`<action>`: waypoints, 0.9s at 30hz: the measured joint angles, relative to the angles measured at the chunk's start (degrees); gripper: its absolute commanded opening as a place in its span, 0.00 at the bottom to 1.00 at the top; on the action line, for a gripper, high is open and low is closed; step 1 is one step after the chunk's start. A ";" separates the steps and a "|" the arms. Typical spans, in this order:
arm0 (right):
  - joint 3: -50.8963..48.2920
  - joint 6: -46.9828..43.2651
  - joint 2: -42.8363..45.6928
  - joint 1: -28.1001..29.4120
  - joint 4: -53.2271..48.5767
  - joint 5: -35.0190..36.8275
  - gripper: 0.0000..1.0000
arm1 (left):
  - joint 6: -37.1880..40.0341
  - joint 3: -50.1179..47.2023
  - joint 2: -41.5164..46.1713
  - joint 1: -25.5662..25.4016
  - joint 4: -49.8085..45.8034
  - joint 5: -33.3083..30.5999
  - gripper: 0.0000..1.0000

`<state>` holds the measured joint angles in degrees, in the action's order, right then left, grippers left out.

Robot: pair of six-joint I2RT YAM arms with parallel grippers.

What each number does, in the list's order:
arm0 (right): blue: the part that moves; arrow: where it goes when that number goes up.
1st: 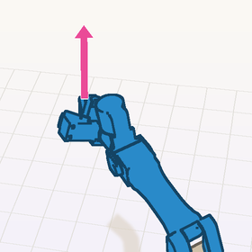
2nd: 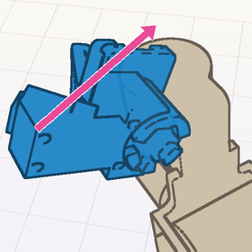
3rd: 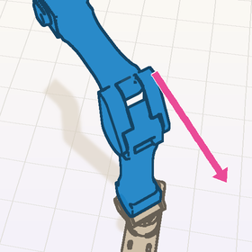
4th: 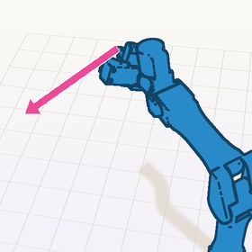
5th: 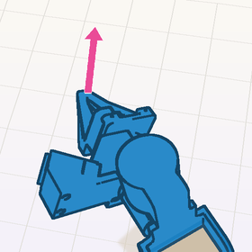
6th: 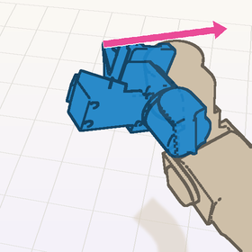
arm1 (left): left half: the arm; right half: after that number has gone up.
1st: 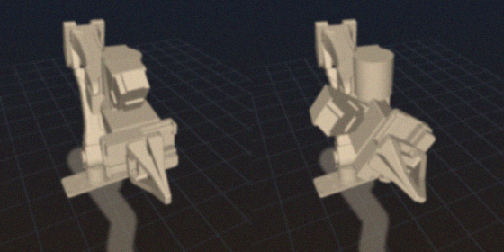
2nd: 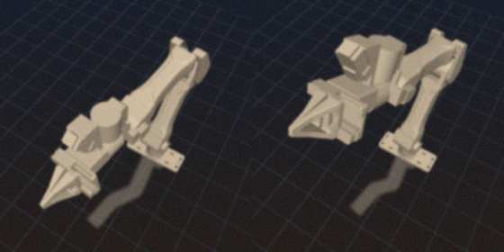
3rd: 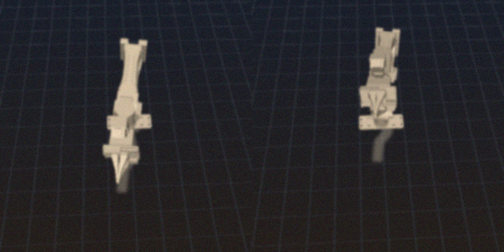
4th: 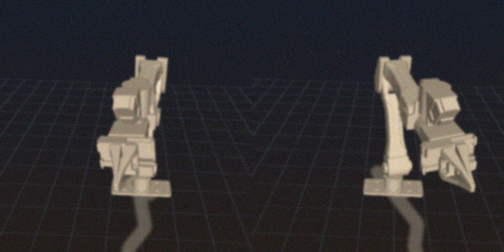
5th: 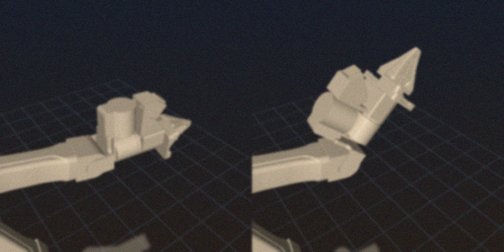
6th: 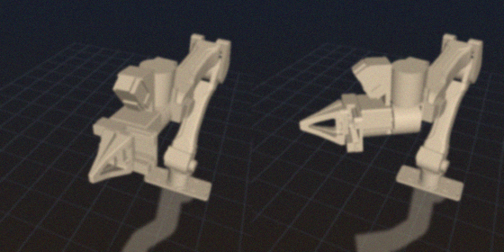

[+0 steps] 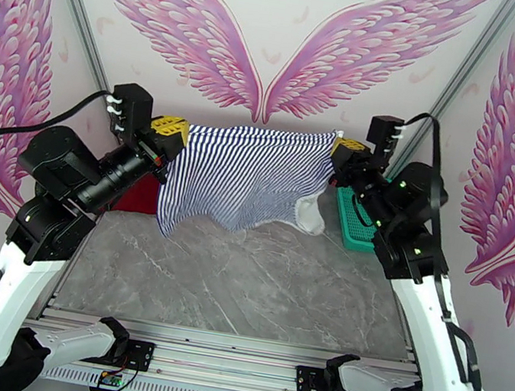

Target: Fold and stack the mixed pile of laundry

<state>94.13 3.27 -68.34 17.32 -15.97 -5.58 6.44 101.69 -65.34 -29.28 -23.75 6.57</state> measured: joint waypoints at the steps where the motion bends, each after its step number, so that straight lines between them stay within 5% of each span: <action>1: 0.48 -0.39 -0.02 0.00 -0.07 0.26 0.00 | 0.44 1.25 -1.07 0.02 -1.22 -0.74 0.00; 9: 3.98 -1.88 -15.37 -0.44 -0.42 3.02 0.05 | 0.79 0.28 -12.35 9.05 -4.13 -0.83 0.02; 12: 5.07 -1.60 -28.04 -0.46 -0.50 3.08 0.24 | -0.76 -6.10 -18.71 14.10 -2.73 1.79 0.43; 14: 6.93 -0.35 -38.42 -0.63 -1.03 3.67 0.53 | -2.43 -9.44 -25.14 16.74 -1.33 2.99 0.66; 15: 7.65 0.26 -42.40 -0.81 -1.29 3.67 0.57 | -3.37 -10.45 -28.33 17.81 -0.96 3.72 0.71; 20: 9.44 4.98 -58.66 -1.60 -7.28 1.51 0.79 | -8.50 -12.72 -43.39 21.11 -0.85 5.68 0.78; 27: -2.62 8.04 -48.54 -1.95 -12.28 3.98 0.81 | -14.19 -17.73 -38.60 20.41 -3.93 3.19 0.74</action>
<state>91.50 11.31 -116.88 15.38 -28.25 -1.61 -7.75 83.96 -103.94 -8.86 -27.68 9.76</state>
